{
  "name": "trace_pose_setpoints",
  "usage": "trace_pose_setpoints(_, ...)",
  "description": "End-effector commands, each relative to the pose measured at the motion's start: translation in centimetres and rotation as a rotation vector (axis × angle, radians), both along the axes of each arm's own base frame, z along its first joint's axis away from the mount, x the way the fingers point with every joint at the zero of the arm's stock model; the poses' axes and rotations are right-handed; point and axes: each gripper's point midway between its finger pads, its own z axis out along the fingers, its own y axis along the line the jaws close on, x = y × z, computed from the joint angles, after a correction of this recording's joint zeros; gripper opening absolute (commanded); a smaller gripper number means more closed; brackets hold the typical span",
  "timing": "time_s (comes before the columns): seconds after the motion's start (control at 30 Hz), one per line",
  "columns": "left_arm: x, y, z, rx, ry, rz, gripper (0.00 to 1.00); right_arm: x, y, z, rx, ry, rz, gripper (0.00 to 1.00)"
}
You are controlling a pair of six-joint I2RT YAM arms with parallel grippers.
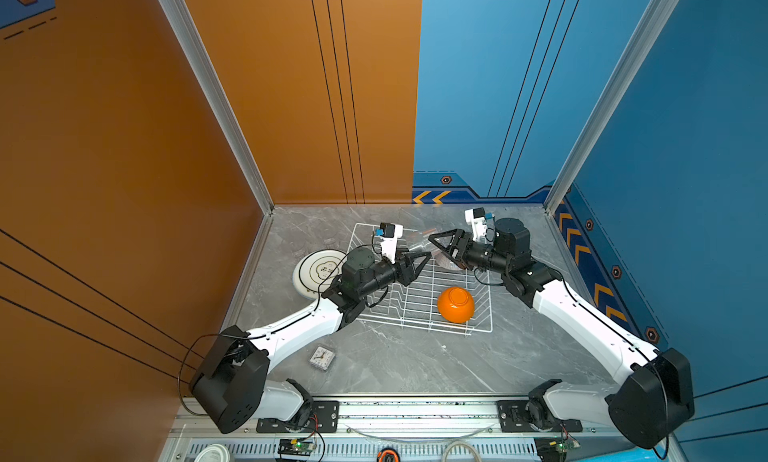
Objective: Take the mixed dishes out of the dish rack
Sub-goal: 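Grasp the third cup with the left gripper beside the right gripper, then carry the cup with the left gripper toward the plates while right withdraws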
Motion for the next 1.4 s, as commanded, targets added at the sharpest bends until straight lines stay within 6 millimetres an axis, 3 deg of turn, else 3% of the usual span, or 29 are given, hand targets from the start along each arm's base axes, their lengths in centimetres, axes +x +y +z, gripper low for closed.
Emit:
trace_pose_setpoints(0.0, 0.3, -0.9, 1.8, -0.023, -0.072, -0.025, 0.41, 0.0, 0.4, 2.3, 0.053, -0.053, 0.027, 0.56)
trace_pose_setpoints(0.07, 0.6, -1.1, 1.8, -0.032, -0.07, -0.024, 0.36, 0.1, 0.4, 2.2, 0.052, -0.052, 0.025, 0.56)
trace_pose_setpoints(0.2, 1.1, -1.4, 1.7, -0.051, -0.06, -0.026, 0.14, 0.1, 0.2, 2.2, 0.044, -0.055, 0.018, 0.57)
trace_pose_setpoints(0.4, 1.9, -1.0, 1.7, -0.069, -0.039, 0.004, 0.0, 0.3, -0.2, 1.7, 0.022, -0.049, -0.003, 0.62)
trace_pose_setpoints(0.63, 2.7, -0.2, 1.2, -0.077, -0.009, 0.043, 0.0, 0.5, -0.7, 1.5, 0.005, -0.051, -0.025, 0.69)
trace_pose_setpoints(0.9, 4.4, 2.1, 0.7, -0.075, 0.054, 0.123, 0.0, 0.4, -2.1, 0.6, -0.072, -0.065, -0.082, 0.69)
trace_pose_setpoints(1.1, 7.2, 7.0, 0.2, 0.08, 0.115, 0.332, 0.0, 0.0, -4.2, -1.2, -0.177, -0.063, -0.143, 0.7)
trace_pose_setpoints(1.3, 9.0, 14.3, -0.5, 0.187, 0.203, 0.565, 0.0, -0.5, -6.0, -3.8, -0.274, -0.035, -0.187, 0.7)
trace_pose_setpoints(1.33, 9.4, 15.5, 0.8, 0.19, 0.191, 0.608, 0.0, -0.6, -6.2, -4.2, -0.281, -0.03, -0.189, 0.7)
trace_pose_setpoints(1.37, 9.5, 16.7, 0.8, 0.215, 0.198, 0.652, 0.0, -0.6, -6.3, -4.6, -0.287, -0.023, -0.191, 0.7)
